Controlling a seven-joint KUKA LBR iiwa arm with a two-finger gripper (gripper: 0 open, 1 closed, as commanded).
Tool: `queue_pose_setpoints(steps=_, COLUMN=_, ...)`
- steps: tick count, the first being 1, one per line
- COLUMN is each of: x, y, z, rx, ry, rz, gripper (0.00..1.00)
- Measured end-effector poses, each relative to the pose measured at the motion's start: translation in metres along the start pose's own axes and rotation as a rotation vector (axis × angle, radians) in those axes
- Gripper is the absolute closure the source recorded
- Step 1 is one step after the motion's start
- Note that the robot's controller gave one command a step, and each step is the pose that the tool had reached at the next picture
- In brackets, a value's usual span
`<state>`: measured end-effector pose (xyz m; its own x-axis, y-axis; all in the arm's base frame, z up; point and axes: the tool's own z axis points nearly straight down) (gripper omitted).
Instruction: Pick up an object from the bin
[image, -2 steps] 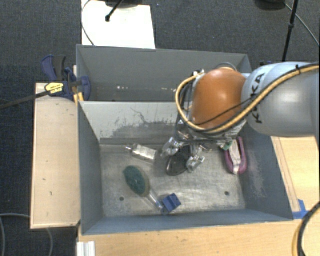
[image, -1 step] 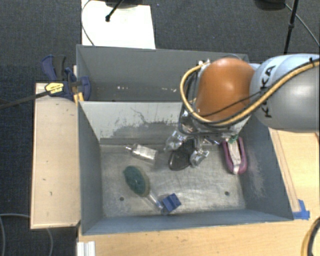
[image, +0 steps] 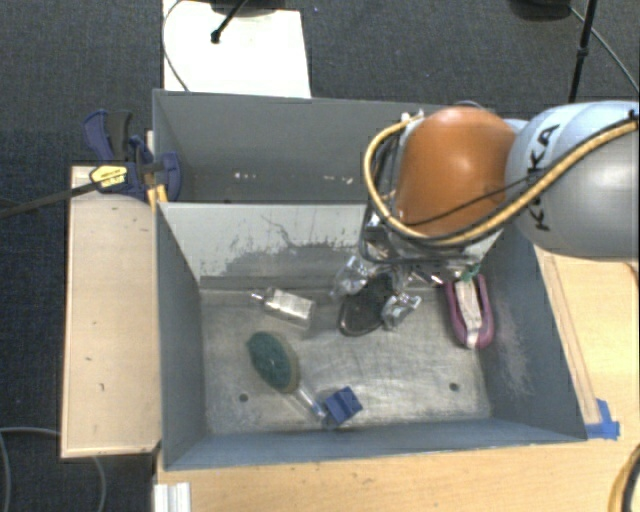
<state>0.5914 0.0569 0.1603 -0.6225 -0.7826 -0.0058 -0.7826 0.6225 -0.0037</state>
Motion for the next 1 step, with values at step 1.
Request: queue_pose_setpoints(steps=1, x=-0.0013, y=-0.0012, z=-0.0408, rx=0.001, ry=-0.001, rz=0.010, gripper=1.00)
